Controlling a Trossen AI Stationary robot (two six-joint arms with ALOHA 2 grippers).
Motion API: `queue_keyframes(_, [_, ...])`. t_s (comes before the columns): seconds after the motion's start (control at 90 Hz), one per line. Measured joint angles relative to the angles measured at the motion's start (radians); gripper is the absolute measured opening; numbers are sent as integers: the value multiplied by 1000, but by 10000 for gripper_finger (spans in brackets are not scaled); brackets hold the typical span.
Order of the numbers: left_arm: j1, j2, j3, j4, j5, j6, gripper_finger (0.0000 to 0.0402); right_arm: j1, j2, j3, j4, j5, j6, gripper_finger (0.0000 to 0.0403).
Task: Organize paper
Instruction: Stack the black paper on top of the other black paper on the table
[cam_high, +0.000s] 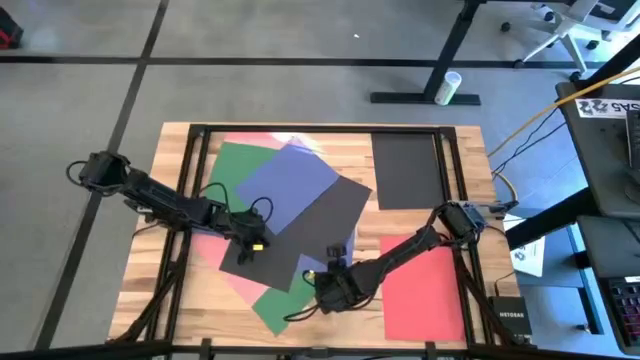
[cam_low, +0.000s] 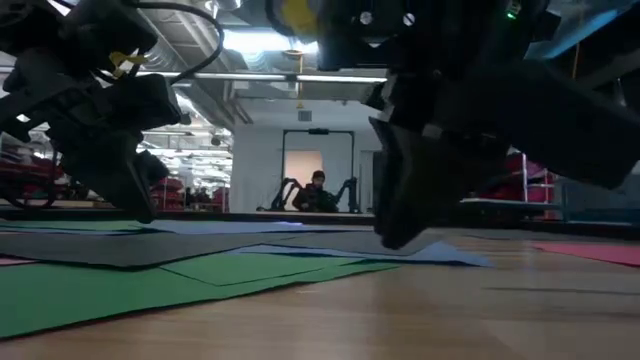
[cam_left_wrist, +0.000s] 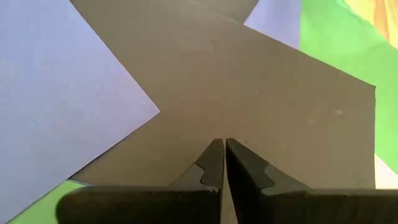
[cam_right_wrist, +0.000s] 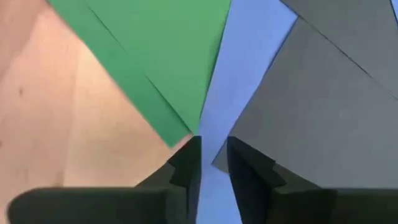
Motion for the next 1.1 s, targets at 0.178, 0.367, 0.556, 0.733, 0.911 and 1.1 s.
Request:
queue_keyframes(0.178, [0, 0, 0, 0, 0, 0, 0, -1, 0, -7, -18, 1, 29, 122])
queue_keyframes(0.367, [0, 0, 0, 0, 0, 0, 0, -1, 0, -7, -13, 1, 32, 138])
queue_keyframes(0.556, [0, 0, 0, 0, 0, -1, 0, -2, 0, -9, -10, 0, 32, 138])
queue_keyframes(0.733, [0, 0, 0, 0, 0, -1, 0, -8, -3, -49, 30, 4, 32, 138])
queue_keyframes(0.911, [0, 0, 0, 3, 0, -1, 0, -12, -6, -64, 67, 20, 21, 138])
queue_keyframes(1.1, [-7, 0, 0, 29, 0, -3, 0, -21, -3, -66, 121, 36, 12, 138])
